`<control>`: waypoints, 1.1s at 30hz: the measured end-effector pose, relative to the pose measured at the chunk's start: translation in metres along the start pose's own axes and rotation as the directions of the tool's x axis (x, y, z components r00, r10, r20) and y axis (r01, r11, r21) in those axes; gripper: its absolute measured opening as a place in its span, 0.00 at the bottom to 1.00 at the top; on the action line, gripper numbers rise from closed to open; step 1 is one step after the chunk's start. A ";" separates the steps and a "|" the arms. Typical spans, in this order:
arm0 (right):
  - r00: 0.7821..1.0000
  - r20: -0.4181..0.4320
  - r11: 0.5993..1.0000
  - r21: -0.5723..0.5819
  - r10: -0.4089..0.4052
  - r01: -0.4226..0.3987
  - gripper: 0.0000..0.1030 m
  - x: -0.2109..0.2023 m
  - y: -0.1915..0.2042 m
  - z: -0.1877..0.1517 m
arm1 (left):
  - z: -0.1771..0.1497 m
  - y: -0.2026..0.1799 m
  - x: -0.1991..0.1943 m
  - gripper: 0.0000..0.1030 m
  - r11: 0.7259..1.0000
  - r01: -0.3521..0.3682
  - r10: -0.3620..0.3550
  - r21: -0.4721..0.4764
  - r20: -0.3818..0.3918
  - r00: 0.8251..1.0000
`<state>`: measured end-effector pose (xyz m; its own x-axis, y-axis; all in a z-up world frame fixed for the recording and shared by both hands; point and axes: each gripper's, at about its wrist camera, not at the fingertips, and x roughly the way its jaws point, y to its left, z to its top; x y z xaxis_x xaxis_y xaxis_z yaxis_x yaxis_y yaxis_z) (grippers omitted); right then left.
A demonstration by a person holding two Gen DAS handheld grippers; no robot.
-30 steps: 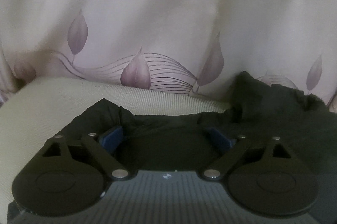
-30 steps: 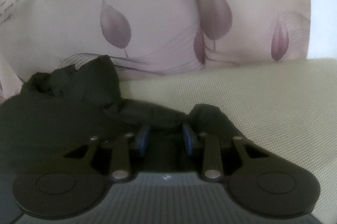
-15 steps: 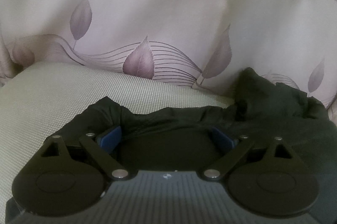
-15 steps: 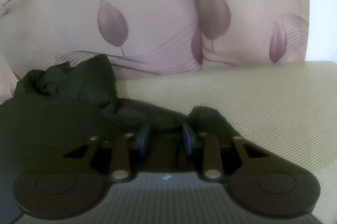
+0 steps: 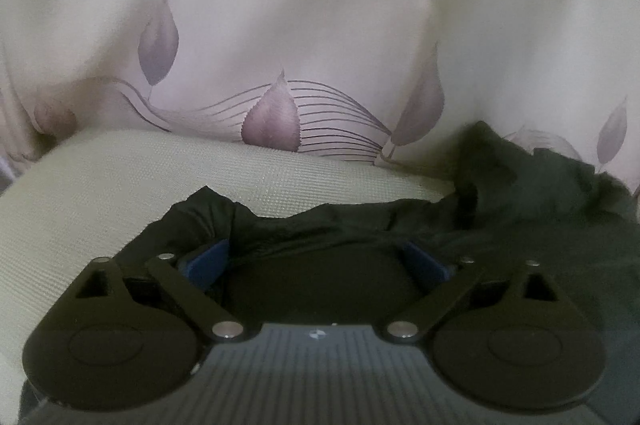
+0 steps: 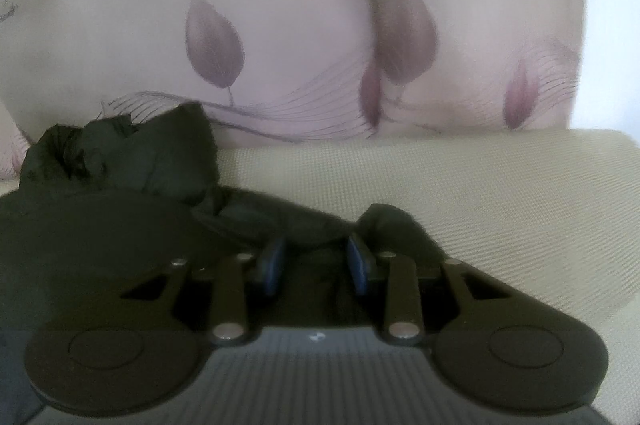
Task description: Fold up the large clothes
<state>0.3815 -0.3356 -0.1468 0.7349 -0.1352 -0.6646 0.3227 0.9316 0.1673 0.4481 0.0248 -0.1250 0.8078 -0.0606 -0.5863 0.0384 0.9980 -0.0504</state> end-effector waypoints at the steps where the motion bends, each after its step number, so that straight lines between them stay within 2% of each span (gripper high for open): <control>1: 0.999 0.030 1.000 0.002 -0.019 0.019 0.35 -0.012 0.003 0.003 | 0.000 -0.001 -0.001 0.95 1.000 -0.007 0.007 0.006 0.001 1.000; 3: 0.990 0.138 1.000 -0.013 0.019 -0.017 0.35 -0.046 0.014 0.010 | 0.000 0.000 -0.002 0.95 1.000 -0.012 0.012 0.004 0.000 1.000; 6: 0.954 0.256 0.987 -0.087 0.155 -0.137 0.35 -0.096 0.053 0.016 | -0.001 -0.002 -0.002 0.96 1.000 -0.026 0.026 0.009 0.004 1.000; 8: 0.939 0.225 0.960 -0.164 0.258 -0.225 0.35 -0.107 0.088 0.014 | -0.001 -0.002 -0.003 0.97 0.999 -0.034 0.034 0.012 0.007 0.999; 11: 0.935 0.120 0.922 -0.247 0.335 -0.298 0.34 -0.093 0.138 0.000 | -0.001 -0.002 -0.004 0.98 0.999 -0.043 0.042 0.014 0.008 0.999; 13: 0.943 0.063 0.918 -0.262 0.326 -0.299 0.34 -0.074 0.159 -0.010 | -0.001 -0.002 -0.004 0.98 0.999 -0.044 0.044 0.014 0.007 0.999; 16: 0.953 -0.003 0.930 -0.218 0.302 -0.295 0.32 -0.041 0.168 -0.023 | -0.001 0.000 -0.004 0.98 0.999 -0.039 0.039 0.004 0.009 0.999; 20: 0.945 -0.058 0.933 -0.149 0.322 -0.327 0.32 -0.019 0.158 -0.028 | -0.001 -0.001 -0.004 0.99 0.999 -0.040 0.039 0.007 0.015 0.999; 25: 0.953 0.022 0.938 -0.188 0.302 -0.292 0.31 -0.017 0.155 -0.050 | -0.002 -0.002 -0.006 0.99 0.999 -0.044 0.044 0.017 0.024 0.999; 30: 0.950 0.006 0.934 -0.186 0.312 -0.305 0.33 -0.014 0.153 -0.042 | -0.002 -0.001 -0.007 1.00 0.999 -0.048 0.047 0.021 0.023 0.999; 33: 0.934 -0.011 0.925 -0.134 0.358 -0.356 0.35 -0.025 0.139 -0.027 | -0.002 -0.001 -0.007 1.00 0.998 -0.052 0.052 0.024 0.025 0.998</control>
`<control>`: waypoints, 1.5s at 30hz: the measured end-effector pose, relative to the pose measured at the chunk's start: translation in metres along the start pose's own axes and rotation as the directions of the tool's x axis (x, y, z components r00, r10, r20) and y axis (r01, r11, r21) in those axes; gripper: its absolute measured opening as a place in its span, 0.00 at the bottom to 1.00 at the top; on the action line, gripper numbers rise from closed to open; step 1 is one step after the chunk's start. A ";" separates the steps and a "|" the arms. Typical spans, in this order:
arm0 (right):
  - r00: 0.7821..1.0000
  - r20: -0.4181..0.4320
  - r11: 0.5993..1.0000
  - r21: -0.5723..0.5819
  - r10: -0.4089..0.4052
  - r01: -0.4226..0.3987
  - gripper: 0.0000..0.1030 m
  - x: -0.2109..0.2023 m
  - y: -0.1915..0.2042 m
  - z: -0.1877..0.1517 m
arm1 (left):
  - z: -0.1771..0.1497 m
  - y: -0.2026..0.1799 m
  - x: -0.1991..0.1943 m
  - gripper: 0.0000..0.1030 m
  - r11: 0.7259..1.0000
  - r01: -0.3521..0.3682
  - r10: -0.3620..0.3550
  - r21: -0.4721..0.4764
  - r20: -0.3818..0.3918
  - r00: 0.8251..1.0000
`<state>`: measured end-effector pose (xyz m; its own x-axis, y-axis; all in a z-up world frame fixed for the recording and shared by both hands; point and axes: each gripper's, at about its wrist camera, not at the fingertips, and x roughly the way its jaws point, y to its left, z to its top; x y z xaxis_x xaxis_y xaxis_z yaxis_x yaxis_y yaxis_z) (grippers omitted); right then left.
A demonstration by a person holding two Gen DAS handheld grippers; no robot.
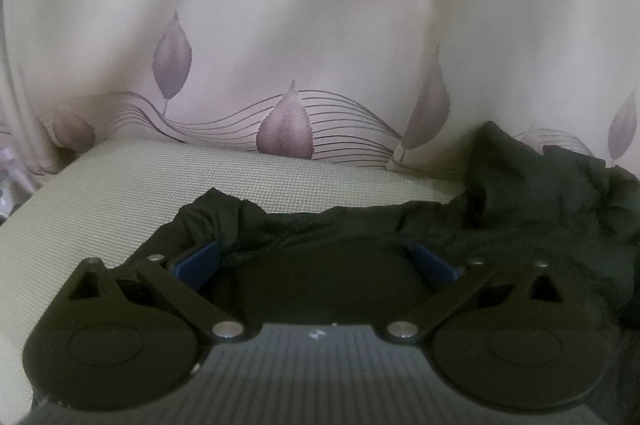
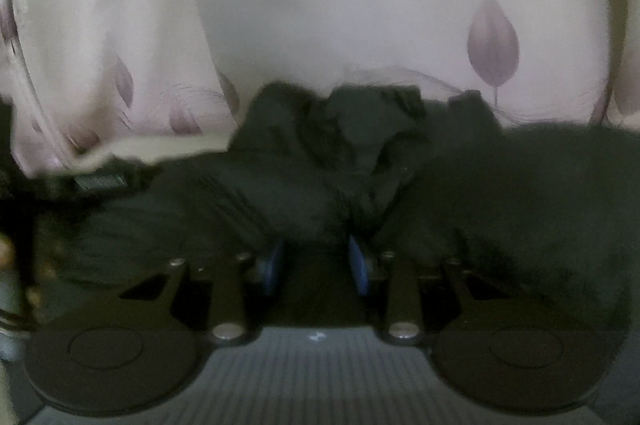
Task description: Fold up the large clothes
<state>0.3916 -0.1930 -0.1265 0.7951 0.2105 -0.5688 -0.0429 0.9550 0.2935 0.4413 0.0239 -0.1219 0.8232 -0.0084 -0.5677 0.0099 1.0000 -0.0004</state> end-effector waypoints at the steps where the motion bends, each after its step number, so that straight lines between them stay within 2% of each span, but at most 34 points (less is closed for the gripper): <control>1: 1.000 0.013 1.000 0.029 0.001 -0.002 0.35 -0.010 -0.005 0.004 | 0.000 0.000 0.000 1.00 1.000 0.000 0.000 0.000 -0.001 1.000; 4: 0.998 0.057 0.998 0.064 -0.027 0.024 0.35 -0.043 -0.027 0.021 | 0.000 0.000 0.000 1.00 1.000 -0.003 0.003 0.001 0.000 1.000; 6: 0.991 0.063 0.992 0.055 -0.115 0.111 0.35 -0.059 -0.049 0.028 | 0.000 0.001 -0.001 1.00 1.000 -0.005 0.005 0.002 0.000 1.000; 9: 0.968 0.008 0.963 0.111 -0.249 0.247 0.34 -0.063 -0.097 0.023 | 0.000 0.001 -0.001 1.00 1.000 -0.006 0.006 0.003 0.002 1.000; 11: 0.959 -0.030 0.946 0.164 -0.280 0.281 0.34 -0.060 -0.125 0.012 | 0.000 0.001 -0.001 1.00 1.000 -0.004 0.004 0.006 0.002 1.000; 14: 0.965 -0.057 0.933 0.249 -0.254 0.260 0.34 -0.053 -0.151 -0.010 | 0.000 0.001 -0.002 1.00 1.000 -0.001 0.001 0.010 0.004 1.000; 16: 0.957 -0.053 0.938 0.191 -0.285 0.290 0.34 -0.048 -0.143 -0.014 | 0.000 0.001 -0.002 1.00 1.000 -0.002 0.002 0.010 0.004 1.000; 18: 0.954 -0.027 0.936 0.189 -0.298 0.297 0.34 -0.046 -0.144 -0.020 | -0.001 0.001 -0.002 1.00 1.000 -0.004 0.004 0.013 0.008 1.000; 27: 0.960 -0.021 0.933 0.232 -0.279 0.276 0.36 -0.051 -0.152 -0.010 | 0.000 0.003 -0.005 1.00 0.999 -0.017 0.016 0.027 0.015 1.000; 29: 0.952 0.009 0.928 0.230 -0.305 0.295 0.38 -0.066 -0.145 -0.007 | 0.001 0.001 -0.009 1.00 0.999 -0.031 0.030 0.044 0.030 0.999; 31: 0.952 0.079 0.939 0.209 -0.295 0.274 0.38 -0.088 -0.130 0.001 | 0.004 -0.001 -0.015 1.00 0.997 -0.045 0.043 0.059 0.043 0.998; 33: 0.957 0.159 0.964 0.157 -0.241 0.216 0.38 -0.112 -0.105 0.008 | 0.006 -0.001 -0.023 1.00 0.997 -0.055 0.051 0.063 0.059 0.997; 35: 0.968 0.195 0.985 0.086 -0.161 0.147 0.38 -0.127 -0.077 0.011 | 0.006 -0.001 -0.032 1.00 0.996 -0.057 0.053 0.066 0.067 0.996; 37: 0.980 0.184 0.997 0.002 -0.076 0.077 0.38 -0.130 -0.045 0.008 | 0.006 0.002 -0.043 1.00 0.998 -0.048 0.045 0.050 0.066 0.997; 39: 0.987 0.161 0.995 -0.088 -0.031 0.045 0.38 -0.126 -0.015 0.002 | 0.006 0.014 -0.057 1.00 1.000 -0.023 0.021 0.017 0.075 0.997; 41: 0.992 0.125 0.983 -0.179 -0.006 0.028 0.38 -0.115 0.013 -0.008 | 0.003 0.025 -0.067 1.00 0.999 -0.037 0.037 0.004 0.060 0.998; 43: 0.996 0.084 0.979 -0.201 -0.002 0.018 0.38 -0.101 0.025 -0.017 | -0.004 0.039 -0.075 1.00 0.999 -0.048 0.048 0.000 0.064 0.997; 45: 1.000 0.022 0.986 -0.168 0.012 -0.008 0.37 -0.082 0.026 -0.025 | -0.012 0.049 -0.077 1.00 0.996 -0.087 0.086 0.015 0.056 0.995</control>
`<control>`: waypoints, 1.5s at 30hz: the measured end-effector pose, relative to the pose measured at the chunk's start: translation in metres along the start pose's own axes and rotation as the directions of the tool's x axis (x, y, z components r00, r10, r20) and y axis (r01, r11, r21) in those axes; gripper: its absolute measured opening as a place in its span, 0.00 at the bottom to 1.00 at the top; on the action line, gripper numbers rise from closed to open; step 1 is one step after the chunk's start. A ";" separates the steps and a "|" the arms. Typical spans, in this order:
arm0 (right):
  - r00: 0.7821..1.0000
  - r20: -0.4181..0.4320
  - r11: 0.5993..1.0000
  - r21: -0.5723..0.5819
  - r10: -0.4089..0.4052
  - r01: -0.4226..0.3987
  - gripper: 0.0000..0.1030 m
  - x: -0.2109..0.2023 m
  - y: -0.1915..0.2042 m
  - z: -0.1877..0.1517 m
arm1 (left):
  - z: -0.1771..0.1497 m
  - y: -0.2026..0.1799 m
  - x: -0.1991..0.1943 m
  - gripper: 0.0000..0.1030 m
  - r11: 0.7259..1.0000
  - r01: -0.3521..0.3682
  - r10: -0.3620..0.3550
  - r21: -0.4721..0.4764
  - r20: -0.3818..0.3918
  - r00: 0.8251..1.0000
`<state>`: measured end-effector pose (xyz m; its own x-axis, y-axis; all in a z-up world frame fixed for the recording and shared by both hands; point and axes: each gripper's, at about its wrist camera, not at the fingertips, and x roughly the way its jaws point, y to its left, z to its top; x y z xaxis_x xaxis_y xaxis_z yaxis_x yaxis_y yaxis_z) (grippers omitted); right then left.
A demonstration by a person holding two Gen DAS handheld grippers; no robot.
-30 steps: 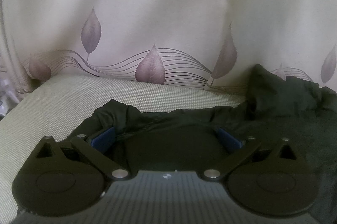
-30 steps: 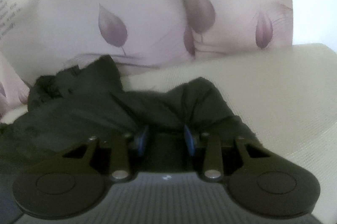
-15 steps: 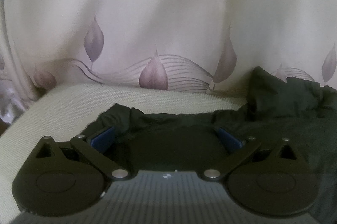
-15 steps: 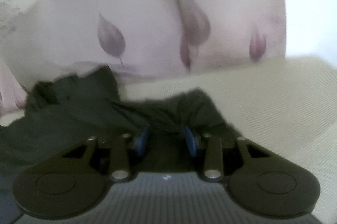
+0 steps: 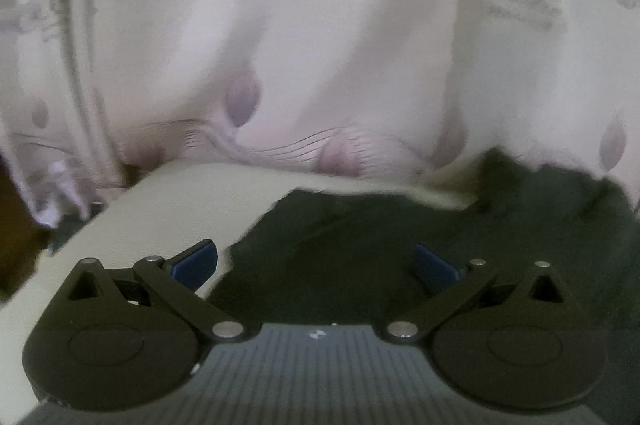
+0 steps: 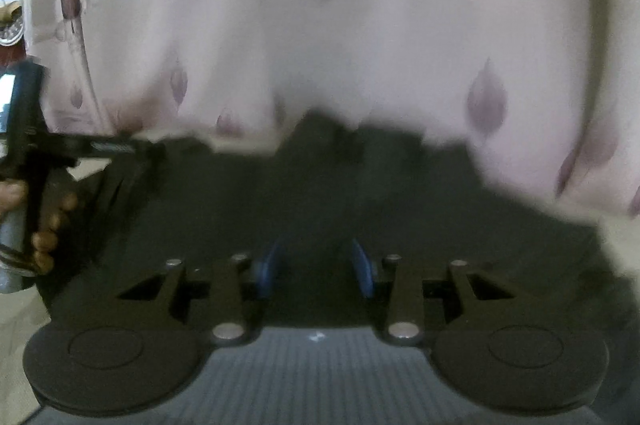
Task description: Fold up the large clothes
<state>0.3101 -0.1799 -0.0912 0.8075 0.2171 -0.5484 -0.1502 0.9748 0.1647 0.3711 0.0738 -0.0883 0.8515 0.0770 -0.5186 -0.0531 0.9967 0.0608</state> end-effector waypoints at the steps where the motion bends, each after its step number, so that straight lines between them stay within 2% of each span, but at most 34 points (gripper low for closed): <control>1: 1.000 -0.017 1.000 0.012 -0.006 0.006 0.37 0.007 0.000 -0.004 | -0.004 0.006 0.002 1.00 1.000 -0.011 0.010 -0.002 -0.020 1.000; 4: 0.999 -0.047 0.995 0.097 0.004 0.001 0.36 0.018 -0.013 -0.015 | -0.014 0.024 0.012 1.00 0.998 -0.008 0.003 -0.068 -0.067 0.998; 7: 0.996 -0.088 0.990 0.139 0.012 0.001 0.36 0.024 -0.020 -0.020 | -0.019 0.034 0.024 1.00 0.993 0.024 -0.037 -0.115 -0.117 0.992; 10: 0.992 -0.122 0.992 0.125 0.010 0.005 0.36 0.026 -0.018 -0.014 | -0.017 0.029 0.023 1.00 0.997 -0.004 -0.005 -0.082 -0.109 0.994; 11: 0.991 -0.131 0.991 0.136 0.024 -0.006 0.37 0.023 -0.020 -0.009 | -0.016 0.027 0.019 0.97 0.998 -0.014 0.007 -0.068 -0.101 0.995; 13: 0.995 -0.080 0.985 0.167 0.061 -0.047 0.38 0.006 -0.032 0.000 | -0.013 0.024 0.005 0.95 0.999 0.012 -0.016 -0.051 -0.072 0.997; 14: 0.998 -0.039 0.984 0.173 0.045 -0.037 0.38 -0.006 -0.039 0.005 | -0.013 0.022 -0.002 0.95 0.999 0.028 -0.031 -0.044 -0.056 0.998; 16: 0.999 0.016 0.980 0.196 -0.037 0.033 0.38 -0.028 -0.066 0.017 | -0.011 0.013 -0.013 0.97 0.999 0.033 -0.033 -0.014 -0.025 0.999; 19: 0.989 0.008 0.950 0.280 -0.149 0.141 0.38 -0.037 -0.123 0.031 | -0.008 0.004 -0.013 0.97 0.997 0.072 -0.073 -0.026 -0.029 0.997; 20: 0.985 -0.016 0.934 0.313 -0.175 0.171 0.38 -0.034 -0.143 0.032 | -0.008 0.002 -0.010 0.97 0.996 0.082 -0.083 -0.035 -0.037 0.996; 22: 0.973 -0.099 0.900 0.371 -0.209 0.231 0.38 -0.022 -0.182 0.025 | -0.012 -0.005 -0.006 0.97 0.998 0.053 -0.054 -0.014 -0.041 0.998; 25: 0.952 -0.206 0.886 0.363 -0.227 0.289 0.35 -0.004 -0.208 -0.001 | -0.019 -0.005 0.001 0.99 0.999 0.043 -0.044 -0.016 -0.047 0.998; 30: 0.932 -0.180 0.903 0.249 -0.313 0.351 0.35 0.013 -0.195 -0.019 | -0.024 0.002 0.011 1.00 0.999 0.033 -0.036 -0.042 -0.063 0.997; 32: 0.932 -0.190 0.903 0.248 -0.309 0.350 0.35 0.015 -0.196 -0.016 | -0.022 0.002 0.009 0.99 0.999 0.032 -0.034 -0.030 -0.063 0.997; 34: 0.931 -0.186 0.900 0.255 -0.314 0.354 0.36 0.006 -0.202 -0.011 | -0.018 0.006 0.003 0.94 0.997 0.065 -0.068 -0.045 -0.064 0.996; 35: 0.928 -0.158 0.893 0.257 -0.337 0.368 0.37 -0.002 -0.197 -0.009 | -0.016 0.011 0.000 0.94 0.995 0.083 -0.087 -0.061 -0.068 0.994; 37: 0.933 -0.023 0.894 0.278 -0.359 0.351 0.38 -0.034 -0.180 -0.006 | -0.012 0.021 -0.009 0.96 0.992 0.087 -0.093 -0.088 -0.063 0.994; 38: 0.941 0.032 0.907 0.280 -0.338 0.316 0.38 -0.048 -0.169 -0.005 | -0.009 0.027 -0.013 0.97 0.991 0.087 -0.094 -0.101 -0.063 0.994; 41: 0.963 0.140 0.954 0.226 -0.231 0.197 0.38 -0.076 -0.131 -0.010 | 0.003 0.052 -0.026 0.97 0.976 0.165 -0.176 -0.141 -0.072 0.982; 44: 0.979 0.163 0.982 0.164 -0.125 0.098 0.38 -0.094 -0.096 -0.025 | 0.013 0.081 -0.039 1.00 0.975 0.166 -0.173 -0.146 -0.034 0.984; 45: 0.981 0.166 0.985 0.156 -0.099 0.073 0.39 -0.098 -0.088 -0.030 | 0.015 0.092 -0.037 1.00 0.967 0.203 -0.212 -0.151 -0.044 0.976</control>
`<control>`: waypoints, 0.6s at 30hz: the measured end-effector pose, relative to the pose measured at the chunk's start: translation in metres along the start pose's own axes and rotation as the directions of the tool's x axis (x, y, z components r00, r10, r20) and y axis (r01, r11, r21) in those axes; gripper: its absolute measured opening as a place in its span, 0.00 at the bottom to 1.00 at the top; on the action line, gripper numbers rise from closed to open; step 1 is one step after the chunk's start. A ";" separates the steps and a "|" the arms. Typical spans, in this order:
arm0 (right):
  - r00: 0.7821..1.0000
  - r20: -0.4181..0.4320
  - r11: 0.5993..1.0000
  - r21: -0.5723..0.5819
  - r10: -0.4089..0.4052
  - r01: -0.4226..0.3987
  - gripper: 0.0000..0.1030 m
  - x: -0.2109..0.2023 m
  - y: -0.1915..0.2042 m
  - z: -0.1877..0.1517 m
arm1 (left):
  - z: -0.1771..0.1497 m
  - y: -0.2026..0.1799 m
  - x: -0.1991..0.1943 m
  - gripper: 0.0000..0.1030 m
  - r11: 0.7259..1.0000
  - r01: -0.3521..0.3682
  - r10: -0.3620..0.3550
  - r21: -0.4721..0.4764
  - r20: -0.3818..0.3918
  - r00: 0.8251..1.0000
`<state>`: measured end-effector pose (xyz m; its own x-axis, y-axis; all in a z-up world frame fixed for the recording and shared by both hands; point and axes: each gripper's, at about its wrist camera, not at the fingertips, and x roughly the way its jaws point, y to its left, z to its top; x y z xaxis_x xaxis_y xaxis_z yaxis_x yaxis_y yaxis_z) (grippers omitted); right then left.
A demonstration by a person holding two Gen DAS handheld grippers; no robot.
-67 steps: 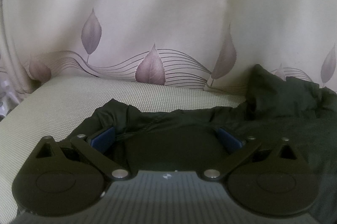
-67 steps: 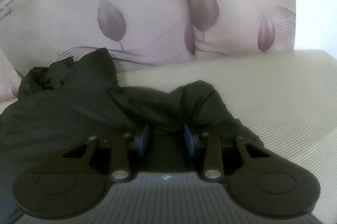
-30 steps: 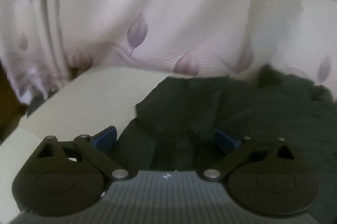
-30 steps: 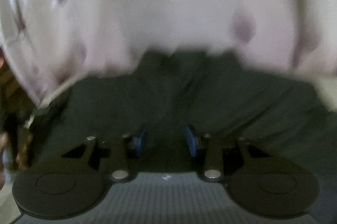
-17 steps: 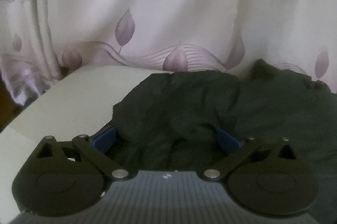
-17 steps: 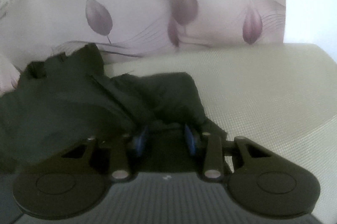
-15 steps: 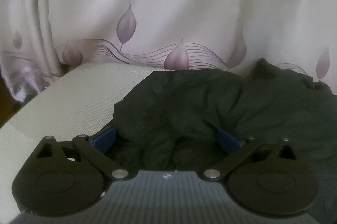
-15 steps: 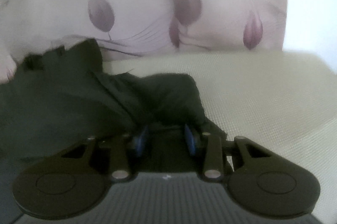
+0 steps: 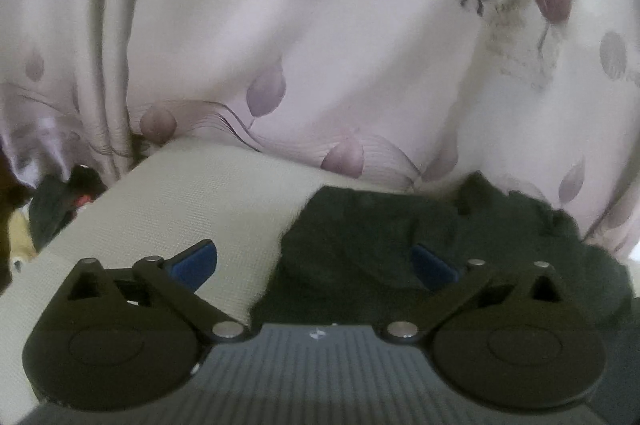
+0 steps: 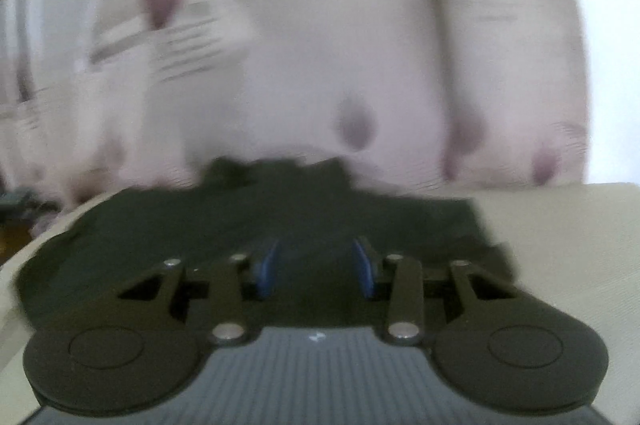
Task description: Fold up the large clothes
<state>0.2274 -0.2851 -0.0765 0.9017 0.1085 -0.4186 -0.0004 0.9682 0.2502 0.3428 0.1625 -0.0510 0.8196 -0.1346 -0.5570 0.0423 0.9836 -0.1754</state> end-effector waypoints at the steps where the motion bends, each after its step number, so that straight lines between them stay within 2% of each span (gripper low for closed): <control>1: 1.000 -0.003 1.000 -0.001 0.025 -0.025 0.39 -0.005 0.006 -0.005 | 0.003 0.009 0.003 0.99 1.000 0.030 -0.030 -0.001 -0.029 0.999; 2: 0.999 -0.006 0.999 -0.001 0.044 -0.044 0.39 -0.010 0.012 -0.010 | 0.004 0.021 0.009 0.99 0.999 0.045 -0.045 -0.002 -0.063 0.997; 4: 0.998 -0.010 0.998 0.001 0.058 -0.058 0.40 -0.015 0.021 -0.017 | 0.005 0.040 0.022 0.91 0.998 0.065 -0.067 -0.017 -0.124 0.990; 6: 0.997 -0.022 0.997 0.013 0.073 -0.072 0.40 -0.019 0.026 -0.023 | 0.001 0.059 0.038 0.83 0.990 0.129 -0.138 -0.061 -0.197 0.971; 7: 0.996 -0.027 0.997 0.016 0.081 -0.081 0.40 -0.020 0.028 -0.026 | 0.000 0.066 0.047 0.79 0.981 0.177 -0.190 -0.079 -0.229 0.955; 10: 0.995 -0.044 0.996 -0.013 0.088 -0.089 0.41 -0.023 0.039 -0.029 | -0.008 0.079 0.072 0.79 0.951 0.276 -0.307 -0.139 -0.312 0.899; 12: 0.994 -0.047 0.995 -0.031 0.094 -0.095 0.41 -0.024 0.047 -0.028 | -0.012 0.087 0.083 0.80 0.925 0.326 -0.373 -0.194 -0.313 0.873; 13: 0.995 -0.045 0.995 -0.035 0.094 -0.096 0.41 -0.026 0.050 -0.028 | -0.010 0.089 0.089 0.80 0.909 0.359 -0.411 -0.211 -0.317 0.854; 14: 0.994 -0.045 0.995 -0.038 0.096 -0.097 0.41 -0.025 0.052 -0.026 | -0.010 0.090 0.095 0.80 0.887 0.398 -0.457 -0.234 -0.326 0.828; 18: 0.994 -0.039 0.994 -0.043 0.103 -0.104 0.42 -0.025 0.059 -0.023 | -0.011 0.082 0.122 0.80 0.778 0.537 -0.627 -0.326 -0.362 0.689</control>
<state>0.1951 -0.2255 -0.0710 0.8795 0.2161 -0.4239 -0.1132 0.9604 0.2546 0.4398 0.2258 -0.1421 0.3314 -0.7533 -0.5680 0.2863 0.6540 -0.7002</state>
